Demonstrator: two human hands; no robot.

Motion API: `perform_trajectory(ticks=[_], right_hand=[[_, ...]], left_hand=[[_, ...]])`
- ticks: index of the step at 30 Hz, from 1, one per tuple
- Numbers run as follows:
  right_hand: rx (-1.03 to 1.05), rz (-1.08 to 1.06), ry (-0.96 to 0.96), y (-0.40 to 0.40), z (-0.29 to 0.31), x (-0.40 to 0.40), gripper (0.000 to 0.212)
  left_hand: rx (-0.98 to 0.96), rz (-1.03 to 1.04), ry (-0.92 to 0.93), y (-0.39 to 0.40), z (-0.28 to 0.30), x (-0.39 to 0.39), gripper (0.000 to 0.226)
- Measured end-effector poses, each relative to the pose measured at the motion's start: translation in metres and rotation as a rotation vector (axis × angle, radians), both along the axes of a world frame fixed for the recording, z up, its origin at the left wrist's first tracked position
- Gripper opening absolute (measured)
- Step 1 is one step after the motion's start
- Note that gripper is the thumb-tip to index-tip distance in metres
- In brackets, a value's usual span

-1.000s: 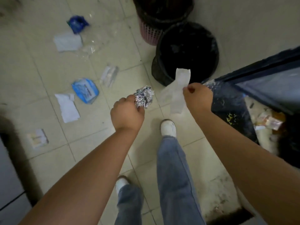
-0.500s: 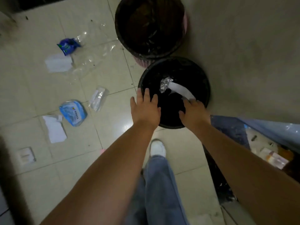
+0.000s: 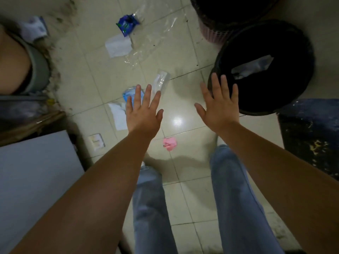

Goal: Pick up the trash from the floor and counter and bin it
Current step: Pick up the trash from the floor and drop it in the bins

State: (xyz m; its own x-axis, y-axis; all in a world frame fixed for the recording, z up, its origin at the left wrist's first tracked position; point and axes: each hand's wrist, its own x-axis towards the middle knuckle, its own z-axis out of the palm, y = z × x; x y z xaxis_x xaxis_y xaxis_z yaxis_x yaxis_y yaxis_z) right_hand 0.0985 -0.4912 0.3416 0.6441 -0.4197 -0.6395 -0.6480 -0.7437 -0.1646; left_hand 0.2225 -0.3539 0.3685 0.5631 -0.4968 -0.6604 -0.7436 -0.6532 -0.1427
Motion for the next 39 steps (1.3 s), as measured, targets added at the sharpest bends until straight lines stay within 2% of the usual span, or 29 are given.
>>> perform_trajectory(ticks=[6, 10, 15, 19, 24, 29, 31, 36, 39], right_hand=[[0.007, -0.075, 0.015, 0.097, -0.014, 0.060, 0.064], [0.019, -0.213, 0.155, 0.175, -0.039, 0.071, 0.062], [0.109, -0.378, 0.311, 0.261, -0.077, 0.071, 0.061], [0.149, -0.497, 0.338, 0.298, -0.124, 0.071, 0.060], [0.148, -0.597, 0.348, 0.312, -0.220, 0.060, 0.059], [0.083, -0.648, 0.457, 0.328, -0.308, 0.036, 0.060], [0.043, -0.676, 0.487, 0.333, -0.330, 0.028, 0.055], [0.069, -0.753, 0.348, 0.330, -0.352, 0.025, 0.031], [0.096, -0.819, 0.213, 0.321, -0.354, 0.045, 0.028]], left_hand=[[-0.009, -0.005, 0.056, 0.097, -0.028, 0.060, 0.054], [0.007, -0.112, 0.165, 0.163, -0.051, 0.098, 0.054], [0.049, -0.233, 0.204, 0.219, -0.090, 0.128, 0.055], [0.050, -0.278, 0.225, 0.228, -0.138, 0.133, 0.054], [0.040, -0.372, 0.236, 0.212, -0.232, 0.131, 0.053], [0.017, -0.410, 0.253, 0.208, -0.321, 0.117, 0.057], [0.005, -0.428, 0.244, 0.210, -0.343, 0.118, 0.061], [-0.037, -0.400, 0.173, 0.192, -0.369, 0.137, 0.062], [-0.099, -0.480, 0.065, 0.175, -0.384, 0.149, 0.043]])
